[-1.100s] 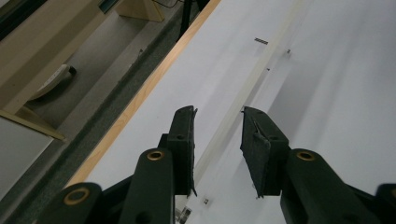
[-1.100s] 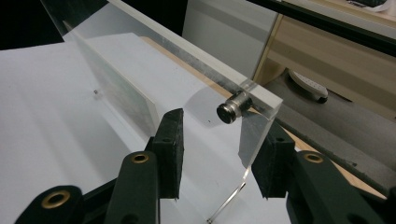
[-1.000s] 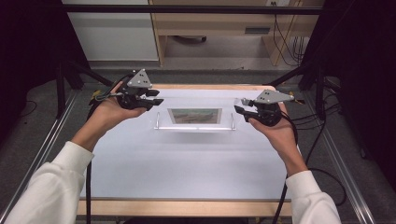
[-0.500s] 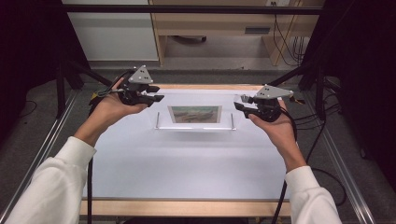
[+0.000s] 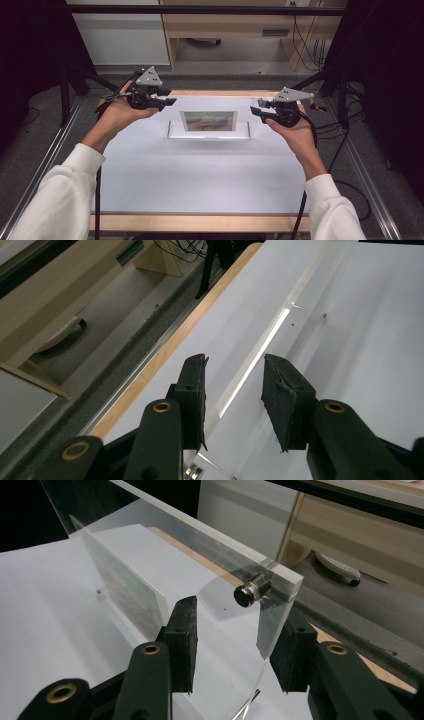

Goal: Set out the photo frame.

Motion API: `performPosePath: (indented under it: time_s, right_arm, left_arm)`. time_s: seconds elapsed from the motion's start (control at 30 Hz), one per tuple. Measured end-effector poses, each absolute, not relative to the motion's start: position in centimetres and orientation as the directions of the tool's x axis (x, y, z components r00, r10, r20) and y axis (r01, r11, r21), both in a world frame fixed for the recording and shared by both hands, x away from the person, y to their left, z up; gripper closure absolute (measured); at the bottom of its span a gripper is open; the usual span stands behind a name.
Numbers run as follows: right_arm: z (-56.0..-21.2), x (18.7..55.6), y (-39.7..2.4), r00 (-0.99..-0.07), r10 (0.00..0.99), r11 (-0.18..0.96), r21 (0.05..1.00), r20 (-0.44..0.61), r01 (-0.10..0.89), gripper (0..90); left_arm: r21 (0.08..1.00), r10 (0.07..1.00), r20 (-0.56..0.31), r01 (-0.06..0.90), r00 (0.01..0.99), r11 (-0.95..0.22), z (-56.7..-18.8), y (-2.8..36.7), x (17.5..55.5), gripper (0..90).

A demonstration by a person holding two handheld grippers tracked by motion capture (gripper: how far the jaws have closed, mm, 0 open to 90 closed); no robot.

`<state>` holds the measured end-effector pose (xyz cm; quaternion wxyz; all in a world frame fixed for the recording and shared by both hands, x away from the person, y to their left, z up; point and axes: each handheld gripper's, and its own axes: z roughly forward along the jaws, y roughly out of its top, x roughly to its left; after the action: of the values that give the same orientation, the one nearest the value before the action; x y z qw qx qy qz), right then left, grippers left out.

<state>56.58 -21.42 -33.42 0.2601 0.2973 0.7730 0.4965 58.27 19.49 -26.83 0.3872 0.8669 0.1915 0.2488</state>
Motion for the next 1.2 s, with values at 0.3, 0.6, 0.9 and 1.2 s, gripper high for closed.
performPosePath:
  time_s: [0.3, 0.6, 0.9, 1.2]
  right_arm:
    - [-33.4, 57.0, -21.5, -0.687, 0.720, 0.320, 0.924, -0.095, 0.208, 58.6]
    - [-33.4, 58.0, -21.4, -0.674, 0.735, 0.291, 0.930, -0.067, 0.225, 57.3]
    - [-33.4, 58.9, -21.3, -0.659, 0.751, 0.261, 0.935, -0.039, 0.241, 56.5]
    - [-33.5, 60.0, -21.2, -0.642, 0.767, 0.235, 0.935, -0.011, 0.265, 55.9]
  left_arm:
    - [0.881, 0.626, 0.231, 0.112, 0.745, -0.459, -25.7, 20.7, 57.1, 32.5]
    - [0.940, 0.720, 0.144, 0.134, 0.678, -0.314, -26.9, 22.0, 55.2, 21.2]
    - [0.934, 0.747, 0.150, 0.154, 0.647, -0.321, -28.9, 23.1, 53.1, 18.1]
    - [0.927, 0.753, 0.101, 0.213, 0.650, -0.308, -31.3, 23.4, 52.1, 16.6]
